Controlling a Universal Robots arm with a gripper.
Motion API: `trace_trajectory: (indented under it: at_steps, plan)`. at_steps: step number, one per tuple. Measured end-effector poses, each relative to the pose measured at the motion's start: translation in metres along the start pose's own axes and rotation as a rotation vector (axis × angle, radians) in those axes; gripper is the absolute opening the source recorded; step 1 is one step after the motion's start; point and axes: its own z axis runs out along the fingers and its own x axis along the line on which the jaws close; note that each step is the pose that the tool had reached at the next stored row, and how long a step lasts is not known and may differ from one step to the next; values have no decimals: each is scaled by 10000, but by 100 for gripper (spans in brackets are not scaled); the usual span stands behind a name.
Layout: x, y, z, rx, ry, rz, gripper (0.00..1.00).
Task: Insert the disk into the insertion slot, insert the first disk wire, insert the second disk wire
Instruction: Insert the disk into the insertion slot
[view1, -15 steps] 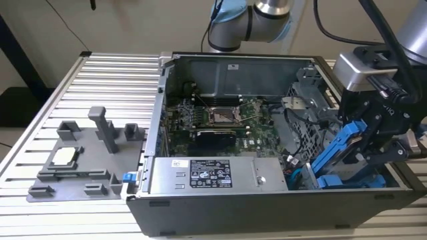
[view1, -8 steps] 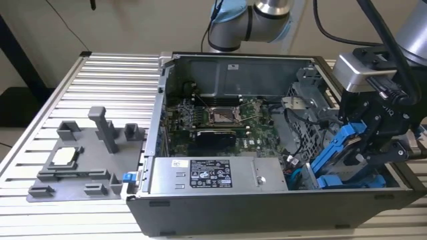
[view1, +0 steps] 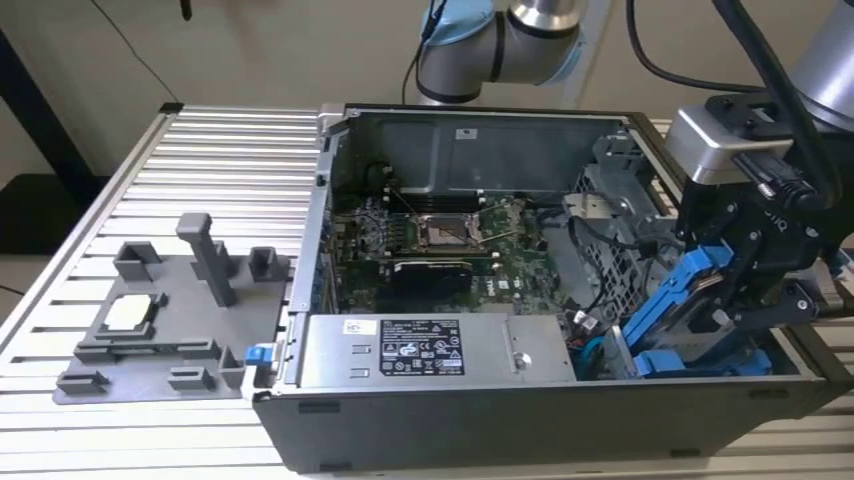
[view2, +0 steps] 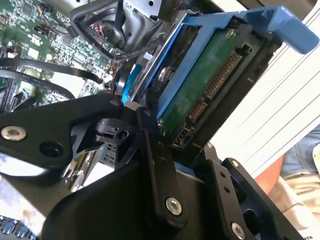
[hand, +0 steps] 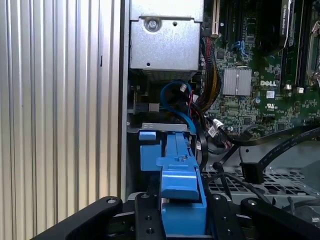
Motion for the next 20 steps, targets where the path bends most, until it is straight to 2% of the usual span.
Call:
trace_trajectory:
  at_steps: [3, 4, 6, 7, 10, 12, 20]
  plan:
    - [0, 0, 0, 0, 0, 0, 43]
    - [-1, 0, 0, 0, -1, 0, 49]
    - [-7, 0, 1, 0, 0, 6, 49]
    - [-9, 0, -6, -1, 24, 12, 49]
    - [-9, 2, -115, 10, 36, 12, 49]
    - [-10, 2, -113, 42, 31, 13, 49]
    - [-10, 3, -114, 43, 22, 12, 49]
